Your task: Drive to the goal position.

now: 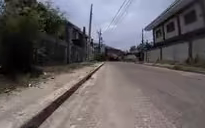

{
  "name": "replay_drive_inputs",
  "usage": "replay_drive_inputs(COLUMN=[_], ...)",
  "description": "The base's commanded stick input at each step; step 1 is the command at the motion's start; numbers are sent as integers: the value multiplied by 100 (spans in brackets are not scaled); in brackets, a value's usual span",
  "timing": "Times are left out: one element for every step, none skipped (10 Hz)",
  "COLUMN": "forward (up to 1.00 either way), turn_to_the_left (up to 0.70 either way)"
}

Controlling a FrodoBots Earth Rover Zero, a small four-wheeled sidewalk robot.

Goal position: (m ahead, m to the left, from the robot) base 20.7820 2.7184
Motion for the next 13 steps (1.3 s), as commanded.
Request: replay_drive_inputs(forward=[100,100,100,100,100,100,100,100,100,100,100,100,100], turn_to_the_left=[-40,-40,-31,-15,-1,0,0,0,0,0,0,0,0])
